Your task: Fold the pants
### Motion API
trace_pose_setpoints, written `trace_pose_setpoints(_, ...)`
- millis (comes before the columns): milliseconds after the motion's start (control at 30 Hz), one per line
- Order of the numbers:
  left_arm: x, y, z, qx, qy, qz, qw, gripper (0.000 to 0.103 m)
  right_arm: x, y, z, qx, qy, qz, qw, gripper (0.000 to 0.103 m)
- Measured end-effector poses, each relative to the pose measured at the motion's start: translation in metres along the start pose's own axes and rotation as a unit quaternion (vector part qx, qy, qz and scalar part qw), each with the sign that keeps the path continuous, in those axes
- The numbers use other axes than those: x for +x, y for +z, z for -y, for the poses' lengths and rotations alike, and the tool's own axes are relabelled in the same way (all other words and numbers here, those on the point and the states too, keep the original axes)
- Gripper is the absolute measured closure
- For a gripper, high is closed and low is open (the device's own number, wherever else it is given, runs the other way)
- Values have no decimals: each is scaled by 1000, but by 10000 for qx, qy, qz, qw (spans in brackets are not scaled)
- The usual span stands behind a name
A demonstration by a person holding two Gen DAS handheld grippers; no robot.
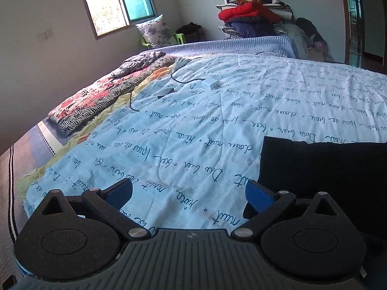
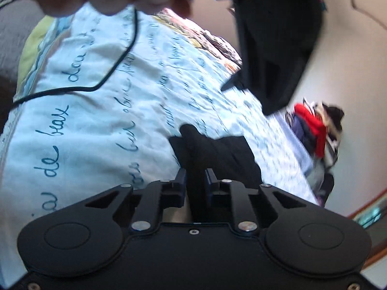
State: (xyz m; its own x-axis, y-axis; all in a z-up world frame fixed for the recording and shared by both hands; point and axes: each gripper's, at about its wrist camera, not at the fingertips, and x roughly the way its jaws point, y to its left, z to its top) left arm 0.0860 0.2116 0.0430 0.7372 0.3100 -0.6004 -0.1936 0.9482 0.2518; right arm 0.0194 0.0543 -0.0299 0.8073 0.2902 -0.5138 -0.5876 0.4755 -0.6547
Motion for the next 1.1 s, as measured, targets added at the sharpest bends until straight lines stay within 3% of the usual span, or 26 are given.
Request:
trace_pose_setpoints(33,4,-1,-1,-15,-13,-33,10000,2,2,1,-1,-43,67,-9,10000,94)
trace_pose_setpoints(267,17,-4,-12,-240,-166,-183,9994,2,22,4,-8,-309,-74,-322,9990,94)
trace_pose_setpoints(400,19,-2,-15,-296,-149,-162,9993,2,26,7,-14,-396,-92,-266,9988,92)
trace_pose_setpoints(567,16,-1,-20,-362,-113,-107,9992,2,14,11,3,273,96,196,9994,96)
trace_pose_setpoints(700,19,1,-19,-479,-212,-200,9984,2,28,11,-3,233,219,-40,9995,96)
trace_pose_setpoints(833,19,-3,-14,-371,-330,-221,9985,2,1,2,1,164,259,163,9994,92)
trace_pose_setpoints(900,19,-4,-13,-367,-396,-246,9982,2,-14,-1,7,226,97,231,9994,81)
trace_pose_setpoints(967,22,-4,-16,-561,-564,-384,9961,2,-17,-5,4,-41,-150,88,9998,55)
trace_pose_setpoints(1100,31,-7,-20,-1146,-1427,-880,9792,3,-1,-12,-7,-521,-295,-117,9981,56)
